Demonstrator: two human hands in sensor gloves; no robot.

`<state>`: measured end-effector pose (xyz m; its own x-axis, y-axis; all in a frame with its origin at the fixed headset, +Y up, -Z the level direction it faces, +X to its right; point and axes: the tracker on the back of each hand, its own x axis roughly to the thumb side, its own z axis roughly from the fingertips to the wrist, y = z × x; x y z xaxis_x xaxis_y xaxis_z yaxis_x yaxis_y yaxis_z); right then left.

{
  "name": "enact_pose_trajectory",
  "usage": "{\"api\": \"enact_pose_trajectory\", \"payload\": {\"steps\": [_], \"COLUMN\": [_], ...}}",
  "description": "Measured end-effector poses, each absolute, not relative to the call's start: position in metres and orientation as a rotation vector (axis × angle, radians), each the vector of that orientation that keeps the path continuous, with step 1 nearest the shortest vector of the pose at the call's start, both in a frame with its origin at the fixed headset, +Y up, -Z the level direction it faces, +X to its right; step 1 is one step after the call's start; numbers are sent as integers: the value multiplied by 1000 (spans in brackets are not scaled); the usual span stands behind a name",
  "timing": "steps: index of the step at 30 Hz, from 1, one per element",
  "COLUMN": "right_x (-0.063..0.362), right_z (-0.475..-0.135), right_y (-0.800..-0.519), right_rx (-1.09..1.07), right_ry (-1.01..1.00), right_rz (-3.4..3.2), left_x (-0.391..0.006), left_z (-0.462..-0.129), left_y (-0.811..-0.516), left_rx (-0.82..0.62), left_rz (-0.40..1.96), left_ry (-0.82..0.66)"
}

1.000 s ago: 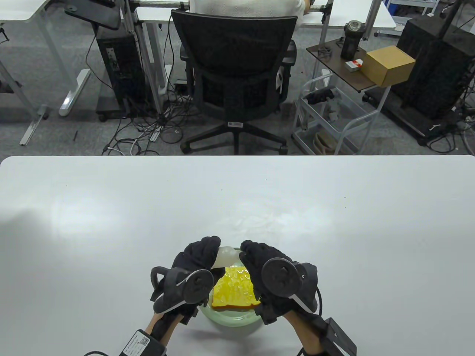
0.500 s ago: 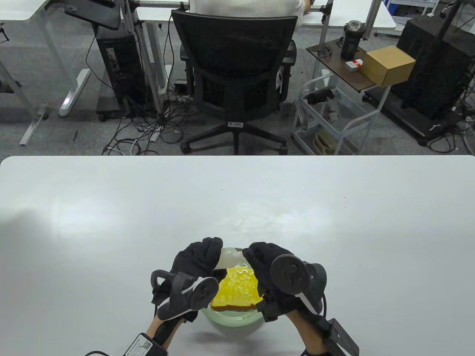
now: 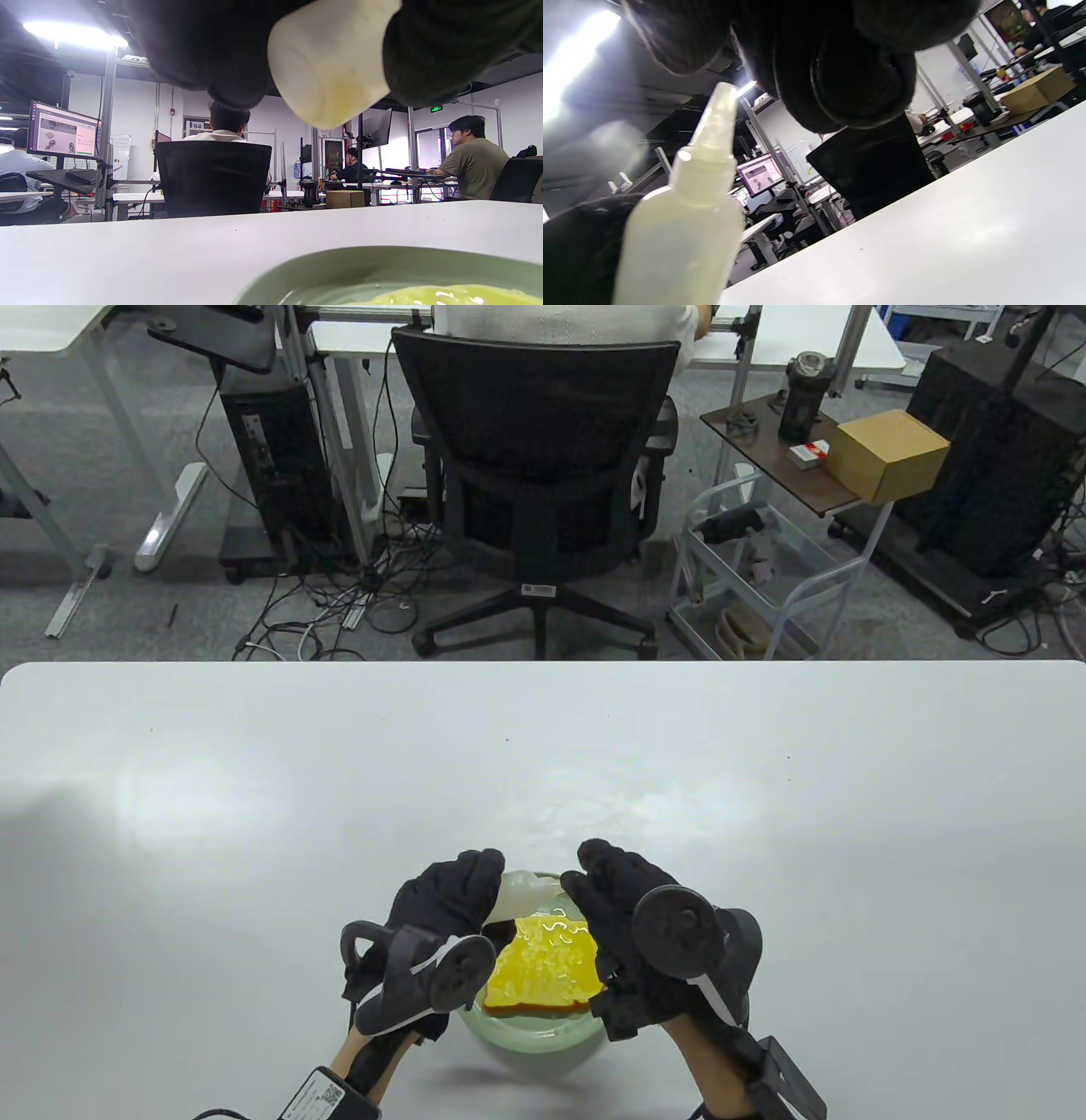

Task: Squeeze honey bottle to draw zigzag on toast

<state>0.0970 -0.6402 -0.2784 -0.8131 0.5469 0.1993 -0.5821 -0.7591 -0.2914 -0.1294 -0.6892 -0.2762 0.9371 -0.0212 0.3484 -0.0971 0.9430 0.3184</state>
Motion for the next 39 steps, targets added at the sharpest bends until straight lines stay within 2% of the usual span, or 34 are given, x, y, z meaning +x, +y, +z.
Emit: {"api": "enact_pose_trajectory", "payload": {"steps": [3,15,19,24,33,39], "right_x": [95,95,101,95,99,107], "right_z": [-281,-281,-281,-282,-288,-287], "right_y": [-644,-642,-643,-646,-644,-645], "right_rx": [161,230,149,161,248,153], "right_ry": [-360,-263,-343,-330,-149,-228], "right_rz": [2505,2492,2478,2511,2446,2414], "left_x": [-127,-126,-126,-123,-125,-126], "left_z": [-275,-275,-274,-271,-273,-272], "left_y": [-689,-689,-688,-686,-687,-683], "left_rx": [345,339,343,357,346,362], "left_rz": [31,4,17,5,-12,13], "left_ry": [-364,-362,-361,-372,-363,-358]}}
